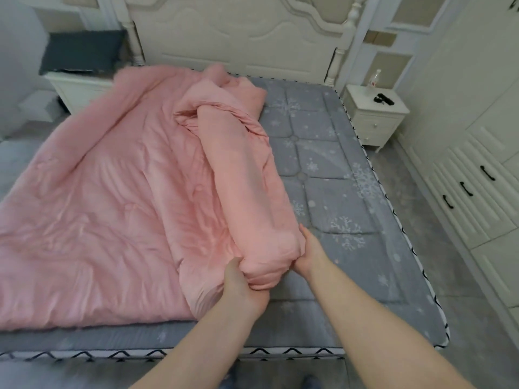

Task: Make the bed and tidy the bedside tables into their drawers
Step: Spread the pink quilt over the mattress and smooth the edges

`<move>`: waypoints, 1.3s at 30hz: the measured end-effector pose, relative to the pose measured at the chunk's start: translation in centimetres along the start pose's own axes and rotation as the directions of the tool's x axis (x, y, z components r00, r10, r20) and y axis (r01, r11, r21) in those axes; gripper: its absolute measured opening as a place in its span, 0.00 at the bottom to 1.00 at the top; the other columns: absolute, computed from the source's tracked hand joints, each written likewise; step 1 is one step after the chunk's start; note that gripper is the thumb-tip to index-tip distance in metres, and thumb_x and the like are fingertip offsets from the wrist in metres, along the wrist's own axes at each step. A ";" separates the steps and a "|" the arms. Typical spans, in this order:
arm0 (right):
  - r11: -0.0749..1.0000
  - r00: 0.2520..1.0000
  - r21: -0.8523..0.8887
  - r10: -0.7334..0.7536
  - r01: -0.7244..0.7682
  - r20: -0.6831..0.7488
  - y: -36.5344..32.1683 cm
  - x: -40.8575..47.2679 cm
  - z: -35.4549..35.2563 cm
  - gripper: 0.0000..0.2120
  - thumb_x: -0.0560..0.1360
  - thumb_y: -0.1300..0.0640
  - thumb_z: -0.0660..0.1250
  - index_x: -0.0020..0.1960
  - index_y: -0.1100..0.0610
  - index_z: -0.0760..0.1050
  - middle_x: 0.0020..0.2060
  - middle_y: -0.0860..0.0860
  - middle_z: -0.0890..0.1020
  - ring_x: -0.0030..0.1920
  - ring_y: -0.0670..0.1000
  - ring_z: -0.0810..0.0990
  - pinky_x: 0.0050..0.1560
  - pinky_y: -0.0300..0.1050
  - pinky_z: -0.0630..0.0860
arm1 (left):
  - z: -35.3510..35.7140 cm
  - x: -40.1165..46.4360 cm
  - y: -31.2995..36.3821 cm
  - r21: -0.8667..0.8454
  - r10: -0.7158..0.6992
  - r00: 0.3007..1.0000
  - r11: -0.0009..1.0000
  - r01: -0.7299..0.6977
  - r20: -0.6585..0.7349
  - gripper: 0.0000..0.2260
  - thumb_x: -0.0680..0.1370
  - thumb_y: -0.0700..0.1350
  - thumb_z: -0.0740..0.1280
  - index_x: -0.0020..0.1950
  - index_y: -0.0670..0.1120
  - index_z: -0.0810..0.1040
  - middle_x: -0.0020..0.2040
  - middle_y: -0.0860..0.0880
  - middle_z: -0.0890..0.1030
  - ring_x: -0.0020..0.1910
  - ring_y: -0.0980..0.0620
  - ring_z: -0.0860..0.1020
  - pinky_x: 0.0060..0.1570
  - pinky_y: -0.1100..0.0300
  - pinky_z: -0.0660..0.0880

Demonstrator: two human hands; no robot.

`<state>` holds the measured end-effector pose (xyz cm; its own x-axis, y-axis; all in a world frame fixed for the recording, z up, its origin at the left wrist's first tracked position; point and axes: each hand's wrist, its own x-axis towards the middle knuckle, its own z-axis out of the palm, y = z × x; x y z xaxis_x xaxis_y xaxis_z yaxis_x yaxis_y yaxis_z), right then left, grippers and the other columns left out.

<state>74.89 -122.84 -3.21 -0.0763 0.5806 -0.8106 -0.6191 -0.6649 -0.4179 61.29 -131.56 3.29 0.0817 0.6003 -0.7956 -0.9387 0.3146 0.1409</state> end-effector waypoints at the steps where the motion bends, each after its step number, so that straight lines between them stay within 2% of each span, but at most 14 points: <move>1: 0.998 0.999 -0.054 0.038 -0.039 -0.019 -0.8 0.0 -0.7 0.17 0.76 0.47 0.64 0.59 0.55 0.79 0.38 0.58 0.86 0.47 0.59 0.81 0.45 0.53 0.77 | -0.1 -0.4 -0.5 0.007 0.027 1.000 1.000 -0.027 0.008 0.09 0.81 0.45 0.58 0.47 0.42 0.74 0.65 0.41 0.75 0.43 0.43 0.77 0.55 0.47 0.72; 4: 0.987 0.994 -0.150 -0.072 0.060 -0.081 -3.7 0.5 -3.2 0.08 0.75 0.57 0.61 0.51 0.54 0.78 0.30 0.54 0.84 0.42 0.58 0.79 0.32 0.52 0.80 | -0.3 -0.5 -1.6 0.034 0.144 0.988 0.989 -0.142 -0.061 0.06 0.77 0.38 0.60 0.47 0.42 0.77 0.51 0.42 0.82 0.45 0.43 0.80 0.48 0.50 0.77; 7: 0.951 0.961 -0.146 -0.275 0.274 0.010 -7.3 -1.5 -6.1 0.11 0.77 0.59 0.62 0.56 0.56 0.79 0.41 0.53 0.85 0.39 0.54 0.82 0.28 0.44 0.79 | 0.7 0.9 -5.4 0.054 0.215 0.971 0.976 -0.210 -0.100 0.07 0.78 0.43 0.61 0.50 0.41 0.75 0.47 0.43 0.78 0.44 0.47 0.78 0.40 0.55 0.76; 11: 0.732 0.816 -0.362 -0.532 0.577 0.227 -11.3 -4.4 -9.5 0.19 0.76 0.68 0.62 0.66 0.62 0.76 0.60 0.55 0.81 0.58 0.51 0.79 0.61 0.44 0.76 | 2.2 2.1 -12.5 -0.012 0.258 0.963 0.966 -0.260 -0.082 0.17 0.77 0.51 0.68 0.62 0.44 0.75 0.58 0.44 0.80 0.51 0.47 0.80 0.49 0.53 0.77; 15: 0.387 0.711 -0.613 -0.528 0.688 0.464 -12.5 -8.1 -14.0 0.18 0.76 0.66 0.63 0.63 0.54 0.79 0.61 0.50 0.80 0.63 0.47 0.77 0.69 0.43 0.68 | 3.4 2.0 -20.1 0.068 0.143 0.987 0.987 -0.148 0.075 0.27 0.76 0.59 0.67 0.69 0.45 0.70 0.66 0.42 0.75 0.65 0.43 0.74 0.70 0.50 0.67; 20: 0.258 0.692 -0.667 -0.479 0.699 0.540 -10.5 -11.1 -20.9 0.19 0.76 0.62 0.65 0.61 0.43 0.79 0.57 0.46 0.83 0.51 0.44 0.81 0.52 0.34 0.75 | 4.1 1.9 -27.2 0.172 -0.021 0.988 0.985 -0.006 0.151 0.29 0.72 0.63 0.68 0.66 0.46 0.76 0.55 0.43 0.83 0.54 0.45 0.82 0.57 0.50 0.75; 22: 0.285 0.693 -0.655 -0.493 0.700 0.526 -9.2 -11.8 -23.1 0.18 0.76 0.62 0.65 0.62 0.45 0.79 0.55 0.52 0.84 0.49 0.56 0.82 0.53 0.44 0.78 | 3.8 1.0 -29.3 0.169 -0.078 0.987 0.984 0.054 0.140 0.24 0.72 0.59 0.70 0.61 0.45 0.77 0.50 0.45 0.83 0.53 0.48 0.80 0.51 0.53 0.76; 24: 0.373 0.729 -0.638 -0.480 0.673 0.488 -8.0 -12.2 -24.9 0.19 0.77 0.63 0.64 0.63 0.47 0.78 0.57 0.52 0.83 0.54 0.55 0.80 0.57 0.41 0.76 | 3.2 0.6 -30.6 0.199 -0.017 0.999 0.980 0.007 0.048 0.16 0.77 0.51 0.66 0.59 0.42 0.75 0.47 0.43 0.80 0.51 0.48 0.78 0.51 0.54 0.76; 28: 0.687 0.848 -0.506 -0.348 0.521 0.400 -6.0 -11.3 -27.7 0.19 0.77 0.58 0.67 0.63 0.39 0.74 0.63 0.52 0.80 0.60 0.50 0.80 0.65 0.49 0.74 | 1.5 1.7 -31.4 0.261 0.217 0.954 0.952 -0.160 -0.207 0.19 0.78 0.42 0.63 0.68 0.37 0.71 0.59 0.36 0.79 0.49 0.40 0.81 0.46 0.47 0.80; 30: 0.844 0.920 -0.404 -0.234 0.353 0.315 -5.8 -10.6 -28.8 0.24 0.78 0.57 0.67 0.69 0.38 0.65 0.52 0.57 0.84 0.50 0.54 0.83 0.57 0.57 0.78 | 0.9 0.8 -31.5 0.214 0.254 0.940 0.955 -0.206 -0.229 0.19 0.80 0.41 0.61 0.70 0.36 0.69 0.63 0.34 0.77 0.44 0.42 0.80 0.41 0.48 0.80; 32: 0.960 0.966 -0.256 -0.045 0.112 0.254 -5.7 -10.2 -30.3 0.29 0.79 0.57 0.64 0.75 0.41 0.56 0.46 0.59 0.85 0.45 0.56 0.85 0.50 0.54 0.80 | 0.6 -0.6 -31.4 0.183 0.292 0.935 0.949 -0.257 -0.201 0.19 0.82 0.41 0.58 0.71 0.35 0.66 0.68 0.36 0.73 0.48 0.44 0.78 0.49 0.51 0.78; 36: 0.971 0.935 -0.118 0.234 -0.210 0.268 -5.8 -9.6 -32.3 0.35 0.72 0.47 0.70 0.73 0.62 0.65 0.65 0.64 0.74 0.66 0.63 0.74 0.63 0.60 0.74 | 0.8 -3.4 -32.0 0.038 0.313 0.941 0.950 -0.311 -0.130 0.11 0.83 0.40 0.53 0.57 0.35 0.73 0.72 0.36 0.68 0.67 0.38 0.71 0.65 0.41 0.69; 38: 0.965 0.913 -0.017 0.251 -0.260 0.322 -6.2 -9.4 -32.3 0.32 0.76 0.46 0.65 0.73 0.62 0.65 0.67 0.66 0.73 0.68 0.64 0.71 0.66 0.60 0.71 | 1.0 -4.8 -33.2 0.007 0.312 0.943 0.950 -0.313 -0.115 0.12 0.83 0.38 0.53 0.51 0.31 0.72 0.60 0.28 0.75 0.48 0.42 0.78 0.58 0.39 0.71; 39: 0.966 0.915 0.012 0.240 -0.258 0.323 -6.9 -9.7 -31.8 0.29 0.78 0.46 0.63 0.72 0.62 0.66 0.65 0.66 0.75 0.66 0.64 0.73 0.66 0.60 0.71 | 1.1 -5.5 -33.8 0.019 0.318 0.939 0.948 -0.318 -0.129 0.13 0.83 0.37 0.53 0.49 0.30 0.72 0.43 0.25 0.77 0.32 0.47 0.77 0.52 0.41 0.76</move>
<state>104.80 -138.82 -5.52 -0.4709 0.5237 -0.7099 -0.5879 -0.7863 -0.1900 92.99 -144.67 3.54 -0.2648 0.5692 -0.7784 -0.9093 0.1213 0.3980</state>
